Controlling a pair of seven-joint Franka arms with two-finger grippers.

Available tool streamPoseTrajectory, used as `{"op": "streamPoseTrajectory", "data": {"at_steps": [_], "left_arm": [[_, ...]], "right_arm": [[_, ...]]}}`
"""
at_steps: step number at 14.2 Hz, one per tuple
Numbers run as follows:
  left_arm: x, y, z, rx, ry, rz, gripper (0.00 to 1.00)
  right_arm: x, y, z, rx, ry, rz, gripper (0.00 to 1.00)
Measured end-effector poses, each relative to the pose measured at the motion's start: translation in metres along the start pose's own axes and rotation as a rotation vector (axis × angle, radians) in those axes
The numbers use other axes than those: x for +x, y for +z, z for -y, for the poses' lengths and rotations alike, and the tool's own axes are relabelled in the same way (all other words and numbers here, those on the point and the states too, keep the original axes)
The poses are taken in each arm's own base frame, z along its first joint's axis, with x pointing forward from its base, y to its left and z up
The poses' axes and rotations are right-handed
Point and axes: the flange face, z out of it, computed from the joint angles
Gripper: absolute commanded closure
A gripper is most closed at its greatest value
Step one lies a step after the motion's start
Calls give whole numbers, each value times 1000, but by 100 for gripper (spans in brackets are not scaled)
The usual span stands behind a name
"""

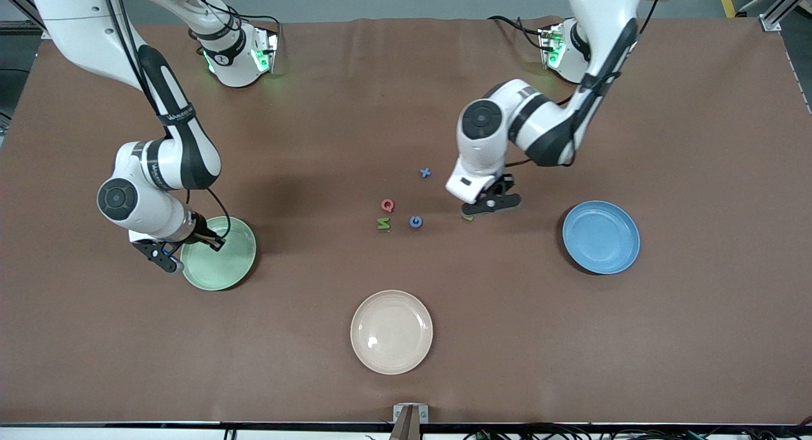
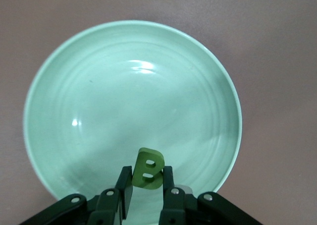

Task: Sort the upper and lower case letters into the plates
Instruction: 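Carry B to the green plate while the left gripper carries E to blue, then open the right gripper over the green plate while the left gripper releases E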

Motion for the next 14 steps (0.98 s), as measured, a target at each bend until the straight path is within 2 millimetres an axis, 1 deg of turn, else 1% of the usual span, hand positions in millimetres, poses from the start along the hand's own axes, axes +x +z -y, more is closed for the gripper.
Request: {"op": "streamPoseTrajectory", "data": {"at_steps": [2, 3, 4, 5, 6, 8, 10, 12, 14], "left_arm": [[10, 7, 47, -13, 44, -14, 98], [13, 15, 69, -21, 66, -19, 98], [15, 24, 91, -28, 85, -21, 98], [17, 35, 111, -37, 104, -23, 98], [20, 46, 128, -48, 122, -26, 98], [24, 65, 161, -67, 167, -32, 97], [27, 78, 184, -80, 194, -37, 97], [29, 87, 195, -86, 206, -34, 97], [29, 92, 197, -89, 217, -27, 97]], "right_arm": [[0, 14, -3, -4, -11, 6, 97], [0, 20, -2, -3, -16, 6, 90], [-1, 24, -1, -4, -19, 8, 80], [-2, 27, 0, -5, -21, 10, 44], [-2, 28, 0, -7, -21, 12, 0], [-2, 28, 0, -7, -22, 12, 0], [-1, 26, 1, -5, -23, 11, 0], [1, 17, 7, -21, -26, 40, 0], [0, -4, 25, -11, -8, 79, 0]]}}
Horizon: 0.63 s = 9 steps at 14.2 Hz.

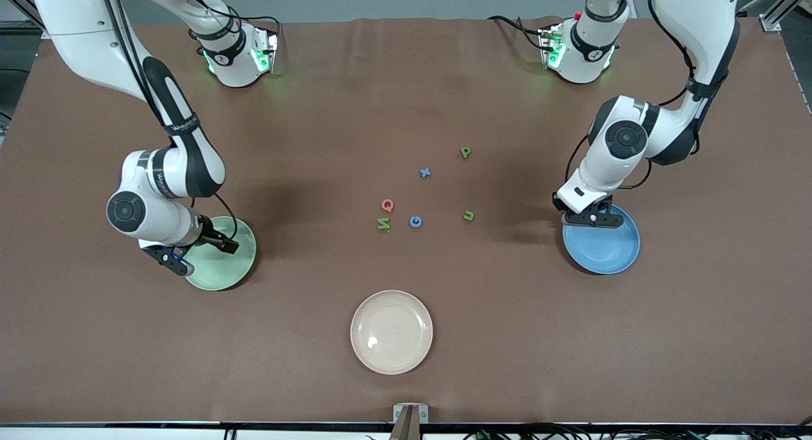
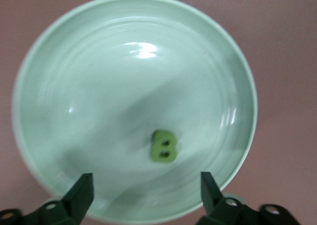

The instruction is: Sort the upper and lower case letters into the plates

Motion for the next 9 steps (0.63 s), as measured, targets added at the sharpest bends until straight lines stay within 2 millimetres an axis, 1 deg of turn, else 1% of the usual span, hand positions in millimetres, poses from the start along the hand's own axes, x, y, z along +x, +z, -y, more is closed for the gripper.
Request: {"op": "streamPoseTrajectory", "data": {"at_steps": [1, 3, 5, 7, 9], "left_arm": [[0, 3, 0, -3, 2, 1, 97], [1, 9, 10, -5, 14, 1, 97], [4, 16, 29, -7, 28, 3, 97], [8, 20, 44, -10, 38, 4, 97], [12, 22, 55, -13, 42, 3, 97]], "right_arm": [[-5, -10, 12, 17, 15, 10, 0], [-24, -21, 45, 33, 50, 4, 0], [-52, -27, 80, 36, 89, -7, 0], [-83, -31, 113, 40, 126, -18, 0], [-113, -30, 138, 38, 146, -23, 0]]}}
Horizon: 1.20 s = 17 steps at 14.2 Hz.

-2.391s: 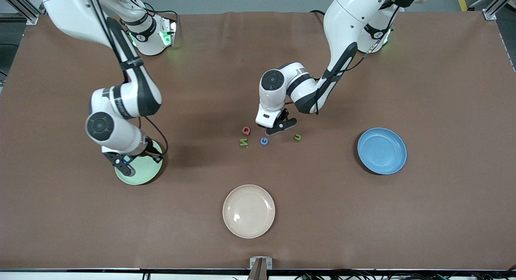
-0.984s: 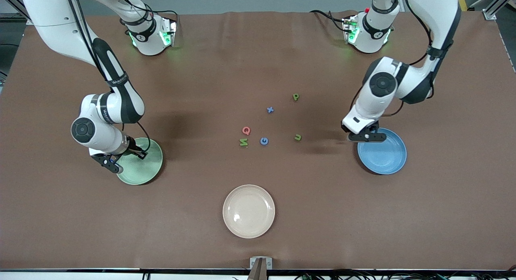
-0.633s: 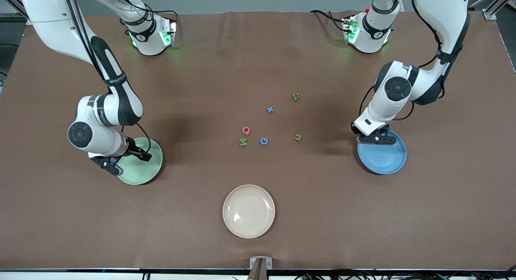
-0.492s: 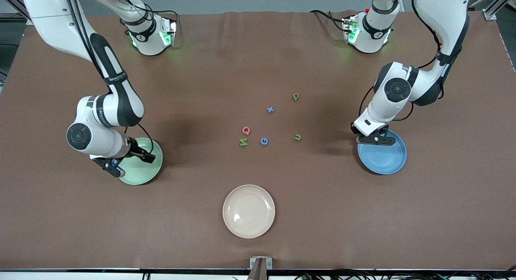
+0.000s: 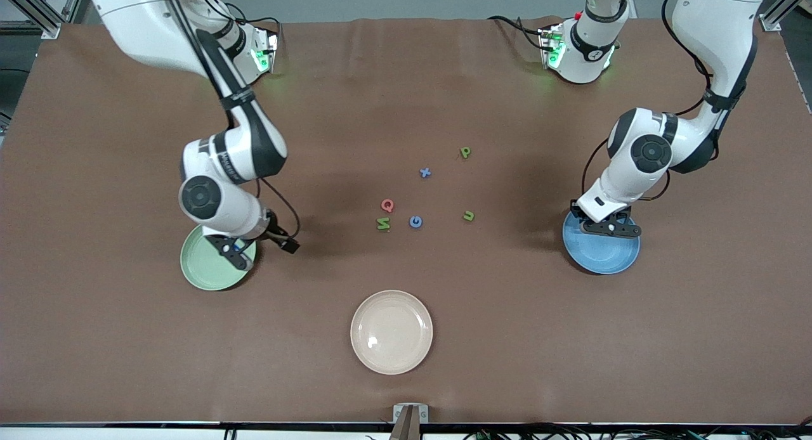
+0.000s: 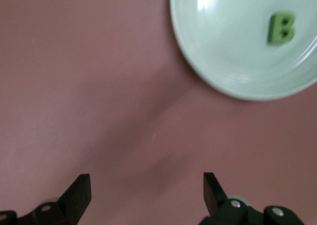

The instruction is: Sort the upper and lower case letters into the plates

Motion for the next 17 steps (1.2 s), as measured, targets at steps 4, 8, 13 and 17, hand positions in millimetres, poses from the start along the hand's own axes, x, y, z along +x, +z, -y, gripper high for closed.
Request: {"op": "streamPoseTrajectory", "data": {"at_steps": [4, 8, 13, 17], "left_arm": [[2, 10, 6, -8, 2, 14, 94], [1, 22, 4, -20, 3, 21, 75], [4, 22, 4, -22, -11, 14, 0], [9, 2, -21, -24, -69, 5, 0]], "right_arm": [[-63, 15, 50, 7, 69, -13, 0], [-121, 59, 108, 38, 166, -29, 0], [-123, 80, 122, 72, 235, -37, 15], [-140, 98, 126, 80, 254, -39, 16]]}}
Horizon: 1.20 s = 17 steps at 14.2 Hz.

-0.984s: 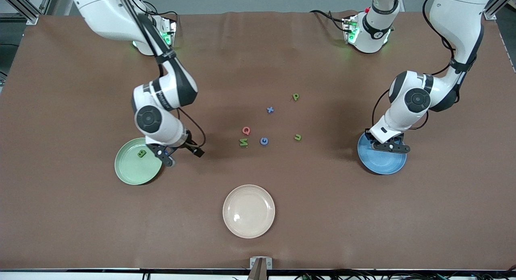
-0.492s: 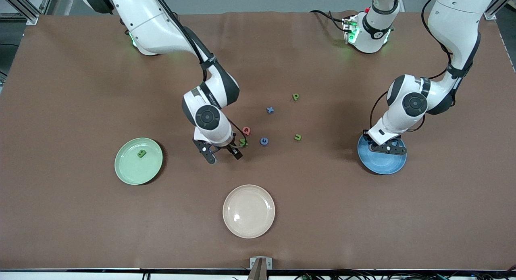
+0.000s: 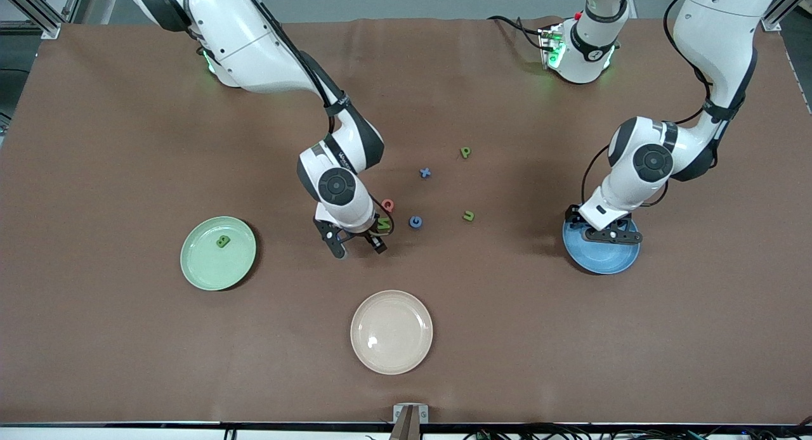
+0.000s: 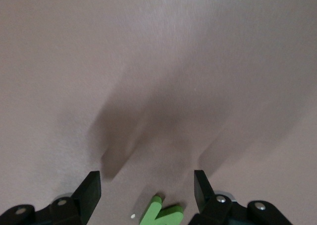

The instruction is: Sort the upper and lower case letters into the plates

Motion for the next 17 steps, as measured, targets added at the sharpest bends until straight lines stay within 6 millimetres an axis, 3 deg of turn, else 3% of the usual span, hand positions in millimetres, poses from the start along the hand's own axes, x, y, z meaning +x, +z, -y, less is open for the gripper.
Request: {"op": "streamPoseTrajectory", "data": {"at_steps": [5, 7, 9, 12, 13, 15, 17], "left_arm": [[-17, -41, -101, -17, -101, 0, 0], [-25, -53, -139, -35, -151, -6, 0], [-32, -64, -172, -51, -202, -3, 0], [-39, -73, -227, -83, -290, 16, 0], [-43, -73, -247, -95, -312, 24, 0], [-54, -71, -283, -113, -339, 46, 0], [-59, -67, -303, -125, -361, 65, 0]], "right_arm": [[-20, 6, -2, -4, 3, 0, 18], [-26, 7, -2, -5, 5, 0, 27], [-31, 6, -2, -3, 6, 0, 41], [-33, 3, 0, 2, 11, 0, 93], [-34, 1, 1, 4, 11, 1, 98], [-33, 0, 2, 5, 13, 0, 100], [-29, -1, 3, 6, 17, -5, 100]]}}
